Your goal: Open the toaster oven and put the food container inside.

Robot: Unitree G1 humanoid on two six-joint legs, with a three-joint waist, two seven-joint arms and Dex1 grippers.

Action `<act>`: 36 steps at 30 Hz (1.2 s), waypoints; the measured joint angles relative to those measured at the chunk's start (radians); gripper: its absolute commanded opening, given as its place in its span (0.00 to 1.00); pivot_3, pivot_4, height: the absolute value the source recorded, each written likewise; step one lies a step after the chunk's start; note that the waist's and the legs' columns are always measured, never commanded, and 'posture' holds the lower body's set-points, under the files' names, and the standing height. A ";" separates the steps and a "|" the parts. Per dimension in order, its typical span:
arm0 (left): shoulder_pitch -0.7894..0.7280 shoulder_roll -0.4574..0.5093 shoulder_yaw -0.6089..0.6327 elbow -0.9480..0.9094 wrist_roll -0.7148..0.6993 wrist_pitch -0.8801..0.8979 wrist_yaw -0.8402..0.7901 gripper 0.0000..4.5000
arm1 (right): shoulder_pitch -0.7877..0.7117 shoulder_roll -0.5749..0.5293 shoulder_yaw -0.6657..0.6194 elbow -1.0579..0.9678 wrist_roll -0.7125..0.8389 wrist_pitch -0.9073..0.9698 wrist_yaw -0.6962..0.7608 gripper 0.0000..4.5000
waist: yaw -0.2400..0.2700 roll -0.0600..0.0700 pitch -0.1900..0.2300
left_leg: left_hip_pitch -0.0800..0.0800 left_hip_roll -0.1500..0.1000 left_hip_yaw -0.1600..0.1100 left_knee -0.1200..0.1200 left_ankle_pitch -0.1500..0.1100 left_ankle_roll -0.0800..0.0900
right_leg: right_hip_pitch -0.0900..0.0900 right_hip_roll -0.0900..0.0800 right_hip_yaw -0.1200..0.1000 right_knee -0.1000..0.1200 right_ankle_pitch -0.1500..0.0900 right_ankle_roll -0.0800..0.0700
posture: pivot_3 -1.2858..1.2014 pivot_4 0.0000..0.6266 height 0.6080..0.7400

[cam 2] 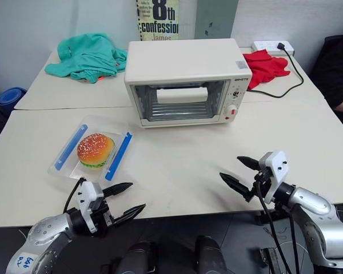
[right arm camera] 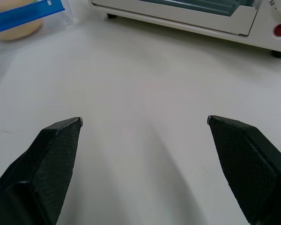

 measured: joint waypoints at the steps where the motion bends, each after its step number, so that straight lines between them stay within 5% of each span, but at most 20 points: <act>1: 0.000 0.003 -0.002 -0.002 0.002 0.003 0.003 1.00 | 0.000 0.000 0.005 0.000 -0.005 0.000 -0.004 0.99 | 0.000 0.000 0.000 | 0.000 0.000 0.000 0.000 0.000 0.000 | 0.000 0.000 0.000 0.000 0.000 0.000 | 0.52 0.24 1.00; 14: -0.033 0.039 0.023 -0.086 -0.097 0.212 0.047 1.00 | -0.034 0.008 0.021 0.018 0.009 0.033 -0.034 0.99 | -0.001 0.000 0.000 | 0.000 0.000 0.000 0.000 0.000 0.000 | 0.000 0.000 0.000 0.000 0.000 0.000 | 0.52 0.24 1.00; 22: -0.040 0.182 0.182 -0.209 -0.382 0.361 -0.032 1.00 | -0.167 -0.026 -0.005 0.010 0.150 0.163 -0.036 0.99 | -0.002 0.000 0.000 | 0.000 0.001 0.000 0.001 0.000 0.000 | 0.000 0.000 0.000 0.001 0.000 0.000 | 0.52 0.24 1.00; 28: -0.352 0.282 0.346 -0.163 -0.693 0.444 0.032 1.00 | -0.406 -0.011 -0.020 0.083 0.191 0.209 -0.094 0.99 | 0.000 0.000 0.000 | 0.000 0.000 -0.002 0.002 0.001 0.000 | 0.001 0.000 -0.001 0.002 0.000 0.000 | 0.52 0.24 1.00; 36: -0.616 0.394 0.274 -0.045 -0.671 0.486 0.032 1.00 | -0.659 0.083 0.110 0.329 0.058 0.179 -0.155 0.99 | -0.004 0.000 0.000 | -0.003 0.000 0.003 0.000 0.003 -0.006 | -0.004 0.001 0.001 0.004 0.001 0.001 | 0.52 0.24 1.00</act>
